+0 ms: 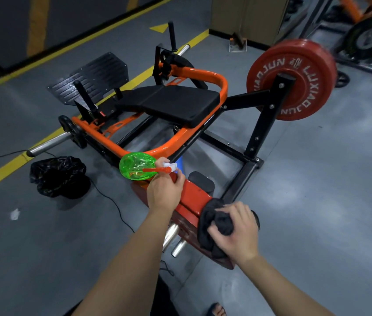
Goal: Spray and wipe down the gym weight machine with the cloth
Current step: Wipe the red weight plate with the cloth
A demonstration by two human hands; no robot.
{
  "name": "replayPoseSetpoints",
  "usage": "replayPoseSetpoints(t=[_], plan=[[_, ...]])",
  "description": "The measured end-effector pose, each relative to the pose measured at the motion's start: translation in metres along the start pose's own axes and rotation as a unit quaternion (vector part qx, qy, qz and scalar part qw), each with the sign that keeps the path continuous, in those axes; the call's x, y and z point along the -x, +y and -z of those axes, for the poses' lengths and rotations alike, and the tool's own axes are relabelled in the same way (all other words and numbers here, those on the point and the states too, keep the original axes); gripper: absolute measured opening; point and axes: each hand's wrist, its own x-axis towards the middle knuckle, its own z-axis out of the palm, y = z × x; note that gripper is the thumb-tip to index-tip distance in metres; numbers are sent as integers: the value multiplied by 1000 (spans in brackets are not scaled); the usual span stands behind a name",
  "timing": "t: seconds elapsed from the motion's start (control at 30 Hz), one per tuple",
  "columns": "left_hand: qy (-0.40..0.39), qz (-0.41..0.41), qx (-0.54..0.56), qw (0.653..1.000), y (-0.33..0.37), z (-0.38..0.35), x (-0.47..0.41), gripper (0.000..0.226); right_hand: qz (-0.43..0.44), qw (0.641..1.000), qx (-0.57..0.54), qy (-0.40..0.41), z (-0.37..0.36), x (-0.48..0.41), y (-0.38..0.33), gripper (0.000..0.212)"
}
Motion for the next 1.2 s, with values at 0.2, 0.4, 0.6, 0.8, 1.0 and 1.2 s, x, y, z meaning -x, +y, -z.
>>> replayPoseSetpoints(t=[0.2,0.4,0.6,0.8,1.0,1.2], plan=[[-49,51,-16,997,-5,2,-10,32,-10,991,113,-64,-34,-66,-70,38],[-34,31,-7,999,-13,7,-18,29,15,998,48,-42,-25,-38,-54,33],[-58,20,12,998,-18,12,-23,26,-74,992,-61,82,-16,11,-15,26],[-45,9,22,999,-17,13,-25,28,-328,933,-9,150,-22,3,-43,34],[-76,31,10,997,-31,10,-38,29,-223,968,101,47,-46,-47,-90,43],[-123,94,46,987,-52,13,-62,31,-95,994,28,35,-33,-27,-66,31]])
